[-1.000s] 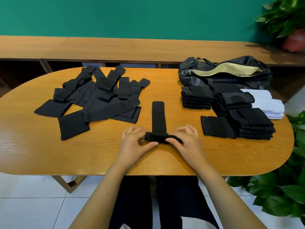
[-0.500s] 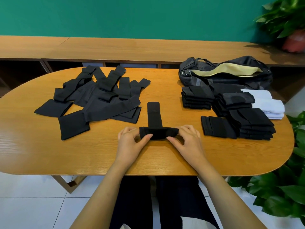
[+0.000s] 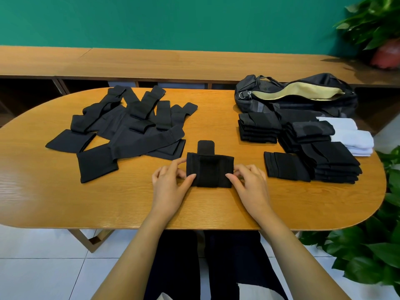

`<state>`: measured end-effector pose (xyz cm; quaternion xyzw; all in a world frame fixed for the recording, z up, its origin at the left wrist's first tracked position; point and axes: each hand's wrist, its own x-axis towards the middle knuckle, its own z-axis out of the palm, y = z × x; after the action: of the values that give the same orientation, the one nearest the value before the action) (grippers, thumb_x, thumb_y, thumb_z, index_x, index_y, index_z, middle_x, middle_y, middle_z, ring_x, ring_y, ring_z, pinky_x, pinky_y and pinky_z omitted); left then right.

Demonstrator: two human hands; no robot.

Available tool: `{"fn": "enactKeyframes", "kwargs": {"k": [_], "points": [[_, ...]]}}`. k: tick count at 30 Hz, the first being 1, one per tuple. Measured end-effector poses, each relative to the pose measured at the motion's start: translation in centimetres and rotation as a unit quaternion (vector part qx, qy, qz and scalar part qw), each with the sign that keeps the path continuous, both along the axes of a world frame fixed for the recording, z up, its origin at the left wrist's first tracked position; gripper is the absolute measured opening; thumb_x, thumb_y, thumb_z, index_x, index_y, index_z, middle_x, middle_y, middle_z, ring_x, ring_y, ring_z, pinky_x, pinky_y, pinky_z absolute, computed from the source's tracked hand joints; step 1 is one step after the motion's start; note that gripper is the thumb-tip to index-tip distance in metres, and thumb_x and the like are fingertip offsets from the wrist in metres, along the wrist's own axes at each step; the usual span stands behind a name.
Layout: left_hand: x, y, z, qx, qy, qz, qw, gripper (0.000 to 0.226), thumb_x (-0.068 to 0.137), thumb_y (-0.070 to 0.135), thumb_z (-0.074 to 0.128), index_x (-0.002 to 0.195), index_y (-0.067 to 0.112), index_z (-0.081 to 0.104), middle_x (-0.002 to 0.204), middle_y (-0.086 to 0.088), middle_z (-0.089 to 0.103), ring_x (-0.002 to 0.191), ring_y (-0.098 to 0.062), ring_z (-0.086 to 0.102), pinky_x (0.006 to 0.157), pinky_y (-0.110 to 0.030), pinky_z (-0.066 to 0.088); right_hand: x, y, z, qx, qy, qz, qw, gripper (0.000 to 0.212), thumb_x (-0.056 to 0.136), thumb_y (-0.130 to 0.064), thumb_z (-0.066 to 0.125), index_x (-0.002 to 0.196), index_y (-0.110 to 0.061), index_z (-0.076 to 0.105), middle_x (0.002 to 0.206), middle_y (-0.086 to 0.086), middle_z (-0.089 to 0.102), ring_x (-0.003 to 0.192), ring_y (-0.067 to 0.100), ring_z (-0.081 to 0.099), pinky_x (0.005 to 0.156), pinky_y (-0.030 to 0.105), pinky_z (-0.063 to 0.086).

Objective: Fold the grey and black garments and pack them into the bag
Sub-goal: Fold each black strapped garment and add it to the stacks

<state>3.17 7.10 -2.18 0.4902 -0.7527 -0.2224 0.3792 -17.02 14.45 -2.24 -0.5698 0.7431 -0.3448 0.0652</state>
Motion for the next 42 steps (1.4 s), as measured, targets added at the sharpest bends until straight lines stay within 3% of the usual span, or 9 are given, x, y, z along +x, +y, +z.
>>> {"fn": "enactKeyframes", "kwargs": {"k": [10,14,18,21,24,27,31,36,42], "points": [[-0.01,-0.07,-0.33,0.002,-0.043,-0.001,0.999,0.041,0.084,0.034,0.072,0.122,0.031,0.056,0.08,0.012,0.055,0.089,-0.006,0.049,0.099,-0.034,0.028,-0.16,-0.18,-0.23,-0.034,0.024,0.007,0.999,0.023,0.086,-0.032,0.07,0.106,-0.027,0.059,0.09,-0.014,0.052,0.094,0.006,0.045,0.09,0.03,0.036],[0.08,-0.23,-0.55,-0.026,-0.073,-0.031,0.996,0.034,0.088,0.03,0.068,0.121,0.035,0.063,0.113,0.016,0.055,0.11,-0.007,0.043,0.097,-0.035,0.027,-0.04,0.01,0.06,-0.043,0.07,0.051,0.995,0.023,0.096,-0.036,0.055,0.117,-0.028,0.061,0.119,-0.013,0.055,0.118,0.008,0.041,0.099,0.032,0.032],[0.04,-0.16,-0.45,-0.041,-0.1,-0.08,0.991,0.031,0.094,0.019,0.059,0.118,0.037,0.066,0.131,0.023,0.051,0.127,-0.005,0.037,0.104,-0.034,0.019,0.45,0.02,0.21,-0.007,0.111,0.132,0.985,0.043,0.099,-0.049,0.029,0.124,-0.036,0.062,0.134,-0.021,0.054,0.135,0.006,0.032,0.117,0.038,0.012],[-0.09,0.14,0.04,-0.006,-0.106,-0.098,0.989,0.027,0.095,0.04,0.053,0.119,0.04,0.065,0.13,0.028,0.051,0.133,-0.002,0.032,0.116,-0.041,0.007,0.43,-0.12,0.01,0.027,0.119,0.112,0.986,0.053,0.097,-0.054,0.019,0.126,-0.038,0.06,0.134,-0.021,0.055,0.138,0.005,0.03,0.119,0.042,0.008],[0.0,0.21,0.17,0.005,-0.137,-0.124,0.983,0.057,0.077,0.074,0.051,0.124,0.043,0.06,0.131,0.033,0.044,0.135,0.003,0.025,0.118,-0.044,-0.002,0.35,-0.25,0.06,0.041,0.112,0.085,0.989,0.059,0.095,-0.056,0.015,0.128,-0.037,0.059,0.135,-0.02,0.055,0.138,0.006,0.03,0.119,0.042,0.009],[0.06,0.04,-0.02,-0.005,-0.151,-0.125,0.981,0.056,0.075,0.065,0.063,0.126,0.043,0.058,0.136,0.027,0.048,0.137,-0.001,0.026,0.118,-0.048,-0.004,0.37,-0.3,0.09,0.041,0.1,0.083,0.991,0.061,0.094,-0.056,0.013,0.128,-0.037,0.059,0.135,-0.019,0.055,0.137,0.006,0.03,0.119,0.041,0.009],[0.03,0.1,0.02,-0.006,-0.14,-0.116,0.983,0.051,0.08,0.065,0.053,0.126,0.043,0.058,0.136,0.026,0.05,0.135,0.0,0.028,0.118,-0.046,-0.007,0.3,-0.19,0.11,0.036,0.084,0.099,0.991,0.06,0.092,-0.061,0.017,0.129,-0.037,0.058,0.136,-0.019,0.054,0.136,0.004,0.029,0.118,0.039,0.006],[0.05,0.24,0.24,0.003,-0.113,-0.112,0.987,0.059,0.079,0.072,0.034,0.122,0.043,0.061,0.132,0.027,0.053,0.131,-0.001,0.032,0.118,-0.046,-0.005,0.12,0.08,-0.08,0.0,0.099,0.131,0.986,0.057,0.084,-0.073,0.041,0.126,-0.038,0.059,0.132,-0.022,0.052,0.134,0.002,0.028,0.119,0.04,0.006],[0.12,0.41,0.29,-0.012,-0.088,-0.116,0.989,0.056,0.079,0.077,0.04,0.115,0.042,0.066,0.12,0.033,0.053,0.126,0.0,0.035,0.118,-0.043,-0.004,0.06,0.07,-0.18,-0.051,0.099,0.125,0.986,0.033,0.089,-0.051,0.052,0.112,-0.033,0.066,0.115,-0.018,0.064,0.124,0.006,0.043,0.117,0.043,0.017]]}}
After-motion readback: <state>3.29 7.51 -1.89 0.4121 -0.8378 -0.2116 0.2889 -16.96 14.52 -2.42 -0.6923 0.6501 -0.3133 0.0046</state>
